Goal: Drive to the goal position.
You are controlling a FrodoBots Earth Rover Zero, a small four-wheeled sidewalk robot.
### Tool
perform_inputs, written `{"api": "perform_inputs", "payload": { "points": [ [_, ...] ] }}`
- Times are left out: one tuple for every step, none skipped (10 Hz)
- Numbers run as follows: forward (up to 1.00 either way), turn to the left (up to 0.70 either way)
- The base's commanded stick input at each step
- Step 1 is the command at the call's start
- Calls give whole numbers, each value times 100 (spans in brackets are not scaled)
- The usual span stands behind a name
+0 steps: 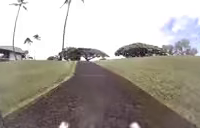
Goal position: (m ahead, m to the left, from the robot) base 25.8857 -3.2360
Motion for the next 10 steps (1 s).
{"api": "perform_inputs", "payload": {
  "points": [
    [85,0],
    [85,0],
    [85,0],
    [85,0],
    [85,0],
    [85,0],
    [85,0],
    [85,0],
    [85,0],
    [85,0]
  ]
}}
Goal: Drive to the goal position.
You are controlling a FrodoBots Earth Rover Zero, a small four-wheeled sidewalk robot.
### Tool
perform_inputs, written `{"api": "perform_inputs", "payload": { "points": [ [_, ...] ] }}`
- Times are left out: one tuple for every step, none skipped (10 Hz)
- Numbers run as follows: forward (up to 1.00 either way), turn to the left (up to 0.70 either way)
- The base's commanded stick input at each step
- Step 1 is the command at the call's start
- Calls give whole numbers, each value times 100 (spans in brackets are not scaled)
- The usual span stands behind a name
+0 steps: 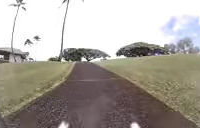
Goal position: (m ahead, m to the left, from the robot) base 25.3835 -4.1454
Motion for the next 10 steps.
{"api": "perform_inputs", "payload": {
  "points": [
    [85,0],
    [85,21],
    [85,27],
    [85,18],
    [85,3],
    [85,0],
    [85,0],
    [85,0],
    [85,19],
    [85,27]
  ]
}}
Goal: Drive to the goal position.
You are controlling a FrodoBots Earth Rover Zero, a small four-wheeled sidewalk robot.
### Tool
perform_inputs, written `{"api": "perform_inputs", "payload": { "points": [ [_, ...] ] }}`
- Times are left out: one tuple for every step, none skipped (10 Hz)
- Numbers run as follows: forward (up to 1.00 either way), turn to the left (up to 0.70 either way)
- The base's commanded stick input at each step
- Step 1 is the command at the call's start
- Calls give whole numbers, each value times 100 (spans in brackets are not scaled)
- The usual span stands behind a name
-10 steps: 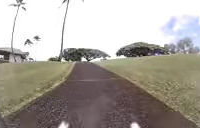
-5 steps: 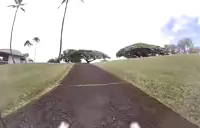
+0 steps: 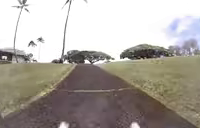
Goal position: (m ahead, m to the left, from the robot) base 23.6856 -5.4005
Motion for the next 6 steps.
{"api": "perform_inputs", "payload": {
  "points": [
    [85,27],
    [85,27],
    [85,8],
    [85,0],
    [85,0],
    [85,0]
  ]
}}
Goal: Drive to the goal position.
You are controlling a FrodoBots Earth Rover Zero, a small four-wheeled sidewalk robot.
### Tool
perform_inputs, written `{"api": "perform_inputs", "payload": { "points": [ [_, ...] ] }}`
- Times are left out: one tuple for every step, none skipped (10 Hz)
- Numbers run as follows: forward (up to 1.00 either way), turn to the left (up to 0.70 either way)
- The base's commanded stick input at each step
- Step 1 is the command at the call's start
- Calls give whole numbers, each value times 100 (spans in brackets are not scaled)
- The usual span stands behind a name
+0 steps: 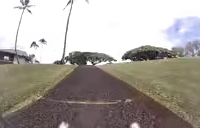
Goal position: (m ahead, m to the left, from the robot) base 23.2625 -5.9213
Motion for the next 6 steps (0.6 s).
{"api": "perform_inputs", "payload": {
  "points": [
    [85,0],
    [85,0],
    [85,0],
    [85,10],
    [85,24],
    [85,27]
  ]
}}
